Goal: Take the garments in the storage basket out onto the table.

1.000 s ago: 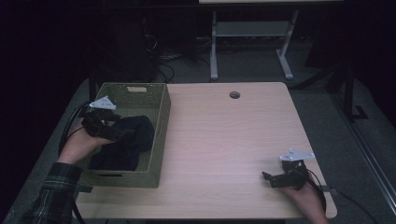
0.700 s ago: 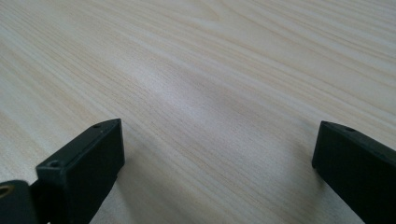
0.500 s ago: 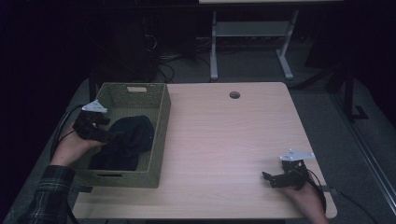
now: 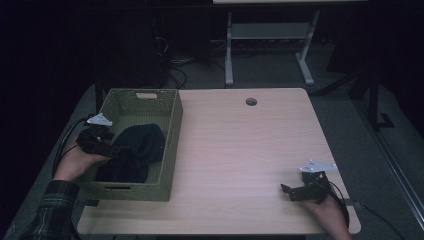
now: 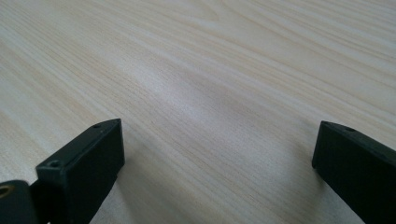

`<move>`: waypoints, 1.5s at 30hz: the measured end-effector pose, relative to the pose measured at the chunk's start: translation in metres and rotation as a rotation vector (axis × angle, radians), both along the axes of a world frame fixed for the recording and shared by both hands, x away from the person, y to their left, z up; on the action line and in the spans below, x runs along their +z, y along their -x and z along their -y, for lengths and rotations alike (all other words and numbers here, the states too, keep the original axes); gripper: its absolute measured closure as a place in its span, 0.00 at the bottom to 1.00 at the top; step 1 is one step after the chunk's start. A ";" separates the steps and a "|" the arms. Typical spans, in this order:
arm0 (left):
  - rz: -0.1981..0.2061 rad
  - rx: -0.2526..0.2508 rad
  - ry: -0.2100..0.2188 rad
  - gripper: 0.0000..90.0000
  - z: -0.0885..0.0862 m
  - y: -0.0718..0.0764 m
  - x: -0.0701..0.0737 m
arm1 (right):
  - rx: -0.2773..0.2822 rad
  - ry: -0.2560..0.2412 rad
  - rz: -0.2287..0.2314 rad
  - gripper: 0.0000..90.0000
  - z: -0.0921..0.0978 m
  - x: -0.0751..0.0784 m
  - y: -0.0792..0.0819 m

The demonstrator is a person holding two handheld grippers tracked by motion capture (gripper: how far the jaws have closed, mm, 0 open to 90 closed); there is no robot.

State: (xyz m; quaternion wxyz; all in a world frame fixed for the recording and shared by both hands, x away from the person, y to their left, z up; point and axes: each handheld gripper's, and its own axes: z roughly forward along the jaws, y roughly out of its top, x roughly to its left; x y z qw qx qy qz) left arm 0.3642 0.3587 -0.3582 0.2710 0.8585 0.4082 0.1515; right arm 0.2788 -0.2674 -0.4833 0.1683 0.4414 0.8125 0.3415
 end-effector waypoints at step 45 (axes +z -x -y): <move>-0.102 0.017 -0.072 0.79 0.008 -0.006 0.021 | -0.003 -0.002 -0.006 0.02 0.000 0.000 0.000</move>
